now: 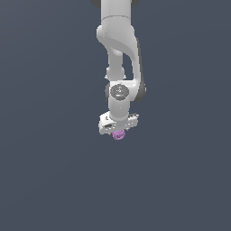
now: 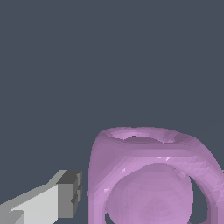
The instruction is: Pick up the object and move it to a goal position.
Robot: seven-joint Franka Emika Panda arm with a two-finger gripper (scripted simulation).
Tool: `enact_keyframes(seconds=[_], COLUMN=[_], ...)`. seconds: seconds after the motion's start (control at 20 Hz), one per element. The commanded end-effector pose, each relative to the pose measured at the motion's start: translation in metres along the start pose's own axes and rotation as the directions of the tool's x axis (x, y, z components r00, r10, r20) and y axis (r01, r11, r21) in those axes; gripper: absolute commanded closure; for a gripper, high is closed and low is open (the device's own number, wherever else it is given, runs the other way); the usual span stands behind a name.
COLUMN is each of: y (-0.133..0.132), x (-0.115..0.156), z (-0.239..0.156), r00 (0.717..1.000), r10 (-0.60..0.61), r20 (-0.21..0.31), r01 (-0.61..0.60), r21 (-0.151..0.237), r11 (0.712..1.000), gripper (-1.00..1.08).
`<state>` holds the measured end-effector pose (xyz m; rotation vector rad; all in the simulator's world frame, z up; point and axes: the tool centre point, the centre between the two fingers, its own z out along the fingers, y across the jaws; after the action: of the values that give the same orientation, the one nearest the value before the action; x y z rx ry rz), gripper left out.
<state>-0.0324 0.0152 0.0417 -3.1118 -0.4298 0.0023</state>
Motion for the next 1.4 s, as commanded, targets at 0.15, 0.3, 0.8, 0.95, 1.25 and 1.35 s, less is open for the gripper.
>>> enact_keyframes(seconds=[0.15, 0.3, 0.8, 0.95, 1.25, 1.35], y=[0.0, 0.0, -0.003, -0.009, -0.029, -0.038], x=[0.001, 0.001, -0.001, -0.004, -0.013, -0.018], z=[0.002, 0.002, -0.003, -0.011, -0.037, -0.049], r00=[1.0, 1.0, 1.0, 1.0, 1.0, 1.0], r10=[0.0, 0.0, 0.001, 0.001, 0.0, 0.0], r20=[-0.001, -0.001, -0.002, -0.002, -0.002, -0.002], r01=[0.0, 0.0, -0.001, -0.001, 0.0, 0.0], r21=[0.0, 0.0, -0.001, -0.001, -0.002, -0.002], r11=[1.0, 1.0, 1.0, 1.0, 1.0, 1.0], gripper=[1.08, 1.08, 1.08, 1.08, 1.08, 1.08])
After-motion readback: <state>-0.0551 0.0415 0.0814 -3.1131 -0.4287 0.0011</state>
